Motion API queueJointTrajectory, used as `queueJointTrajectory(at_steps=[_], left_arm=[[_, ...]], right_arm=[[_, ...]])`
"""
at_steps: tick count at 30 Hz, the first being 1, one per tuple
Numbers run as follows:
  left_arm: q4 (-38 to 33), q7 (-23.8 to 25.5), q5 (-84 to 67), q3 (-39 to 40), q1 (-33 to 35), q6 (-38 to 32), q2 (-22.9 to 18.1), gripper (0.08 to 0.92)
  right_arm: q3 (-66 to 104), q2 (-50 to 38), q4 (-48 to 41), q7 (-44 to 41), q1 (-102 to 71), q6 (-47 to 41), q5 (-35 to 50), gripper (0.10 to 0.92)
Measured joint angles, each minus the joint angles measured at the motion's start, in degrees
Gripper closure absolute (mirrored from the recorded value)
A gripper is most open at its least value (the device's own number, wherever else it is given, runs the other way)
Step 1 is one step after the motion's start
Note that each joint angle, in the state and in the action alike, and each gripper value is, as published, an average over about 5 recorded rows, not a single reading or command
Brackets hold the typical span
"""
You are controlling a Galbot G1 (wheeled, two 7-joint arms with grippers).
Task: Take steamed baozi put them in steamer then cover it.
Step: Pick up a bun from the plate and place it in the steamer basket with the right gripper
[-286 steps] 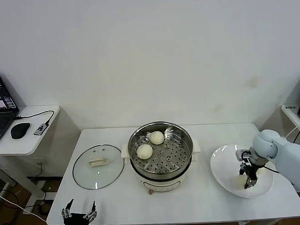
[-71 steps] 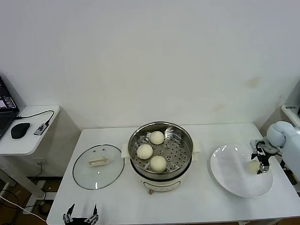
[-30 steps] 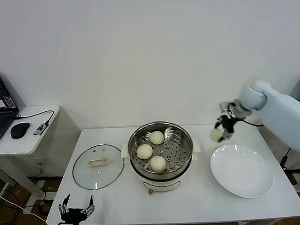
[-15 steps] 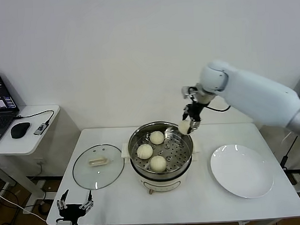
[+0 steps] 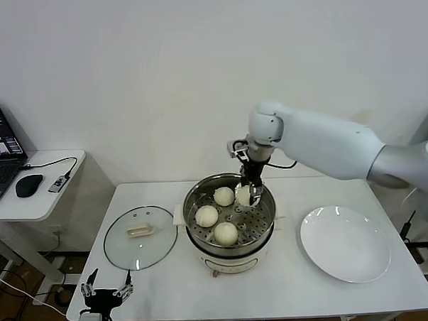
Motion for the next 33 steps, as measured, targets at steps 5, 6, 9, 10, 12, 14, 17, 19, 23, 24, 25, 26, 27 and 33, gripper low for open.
queueJointTrajectory(at_steps=[5,6,9,10,12,14,17,19,23,24,25,26,27,33], left_arm=[[0.3,0.2,-0.2,0.3,-0.4,0.1,0.0,0.177],[0.3,0.2,-0.2,0.3,-0.4,0.1,-0.1,0.177],[0.3,0.2,-0.2,0.4,-0.4,0.1,-0.1,0.177],[0.2,0.2,-0.2,0.4,-0.3,0.1,-0.1,0.177],[0.1,0.3,-0.3,0.4,-0.3,0.1,-0.2,0.177],[0.0,0.3,-0.3,0.4,-0.3,0.1,-0.2,0.177],[-0.1,0.4,-0.4,0.4,-0.3,0.1,-0.2,0.177],[-0.2,0.4,-0.5,0.3,-0.3,0.2,-0.2,0.177],[-0.4,0.6,-0.6,0.4,-0.4,0.3,-0.4,0.177],[-0.5,0.7,-0.6,0.4,-0.4,0.3,-0.4,0.177],[-0.6,0.7,-0.6,0.5,-0.4,0.3,-0.4,0.177],[-0.7,0.8,-0.6,0.5,-0.4,0.4,-0.4,0.177],[-0.9,0.9,-0.7,0.5,-0.4,0.4,-0.3,0.177],[-1.4,1.1,-1.6,0.1,-0.6,0.2,0.0,0.177]], right_arm=[[-0.2,0.8,-0.9,0.1,-1.5,-0.1,-1.0,0.389],[-0.2,0.9,-1.1,0.1,-1.8,-0.1,-1.2,0.389],[-0.2,1.3,-1.7,0.2,-2.6,0.0,-1.9,0.389],[-0.1,1.3,-1.8,0.2,-2.9,0.0,-2.1,0.389],[0.0,1.4,-2.1,0.4,-3.4,0.0,-2.5,0.389],[0.3,1.5,-2.3,0.6,-3.8,-0.1,-2.7,0.378],[0.7,1.4,-2.3,0.9,-4.1,-0.3,-2.7,0.324],[1.0,1.3,-2.2,1.0,-4.1,-0.4,-2.5,0.274],[1.6,0.4,-1.2,0.8,-3.4,-0.8,-1.8,0.21],[1.7,0.1,-0.8,0.8,-3.1,-0.8,-1.6,0.206],[2.0,-0.4,-0.3,0.7,-2.7,-0.9,-1.4,0.205],[2.2,-0.9,0.2,0.7,-2.3,-1.0,-1.1,0.204],[2.5,-1.5,0.8,0.7,-1.9,-1.1,-0.8,0.203],[6.7,-7.1,5.7,2.6,-0.9,-1.1,1.6,0.203]])
